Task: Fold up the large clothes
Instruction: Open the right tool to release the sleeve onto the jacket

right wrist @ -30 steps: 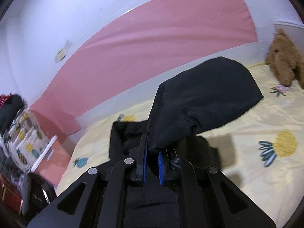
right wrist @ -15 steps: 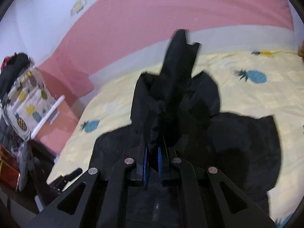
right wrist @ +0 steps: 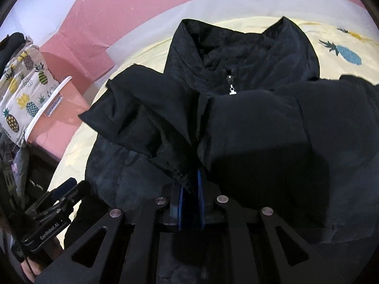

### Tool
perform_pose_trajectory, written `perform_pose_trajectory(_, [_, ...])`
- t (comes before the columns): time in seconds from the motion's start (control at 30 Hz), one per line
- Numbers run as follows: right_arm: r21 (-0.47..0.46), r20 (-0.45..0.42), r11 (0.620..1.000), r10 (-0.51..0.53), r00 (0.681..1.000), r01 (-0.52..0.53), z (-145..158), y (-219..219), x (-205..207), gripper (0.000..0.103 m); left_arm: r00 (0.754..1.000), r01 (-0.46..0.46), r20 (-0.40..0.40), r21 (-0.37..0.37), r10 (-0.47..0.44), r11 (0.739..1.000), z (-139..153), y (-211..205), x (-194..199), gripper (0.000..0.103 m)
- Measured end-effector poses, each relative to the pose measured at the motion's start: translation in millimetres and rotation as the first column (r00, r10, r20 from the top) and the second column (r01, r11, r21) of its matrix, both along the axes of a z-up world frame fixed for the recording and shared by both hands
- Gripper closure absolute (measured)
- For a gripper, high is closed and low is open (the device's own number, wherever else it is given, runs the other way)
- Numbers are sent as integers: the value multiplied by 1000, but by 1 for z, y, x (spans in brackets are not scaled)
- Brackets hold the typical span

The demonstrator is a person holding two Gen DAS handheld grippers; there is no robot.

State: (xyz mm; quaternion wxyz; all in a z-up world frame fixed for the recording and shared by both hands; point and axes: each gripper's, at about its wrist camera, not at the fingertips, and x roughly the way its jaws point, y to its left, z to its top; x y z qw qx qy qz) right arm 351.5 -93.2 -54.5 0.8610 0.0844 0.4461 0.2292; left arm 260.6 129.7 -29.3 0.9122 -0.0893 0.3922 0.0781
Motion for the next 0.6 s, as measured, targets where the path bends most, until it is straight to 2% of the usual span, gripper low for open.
perform_pose_trajectory(0.07, [19,0,1000,5,1000,-5,1,-2,-1,82,1000,-1,1,-1,1,1000,0,0,-1,41])
perform_pose_trajectory(0.13, [22,7,1000,18,1000,-18,3,1,-3,69,1000,-3,6,1,3,1000,2,0,-1,41])
perform_pose_trajectory(0.17, [22,14,999,33,999,-33,6,2,-6,55,1000,-4,10,5,4,1000,4,0,-1,41])
perform_pose_trajectory(0.2, [23,23,999,49,999,-49,9,4,-10,46,1000,-5,13,9,5,1000,5,0,-2,41])
perform_pose_trajectory(0.37, [20,58,995,93,994,-94,20,16,-23,45,999,-10,34,22,10,1000,15,-1,-6,41])
perform_pose_trajectory(0.6, [53,121,996,59,991,-66,44,-11,-29,45,998,-12,58,38,10,999,32,-3,-11,41])
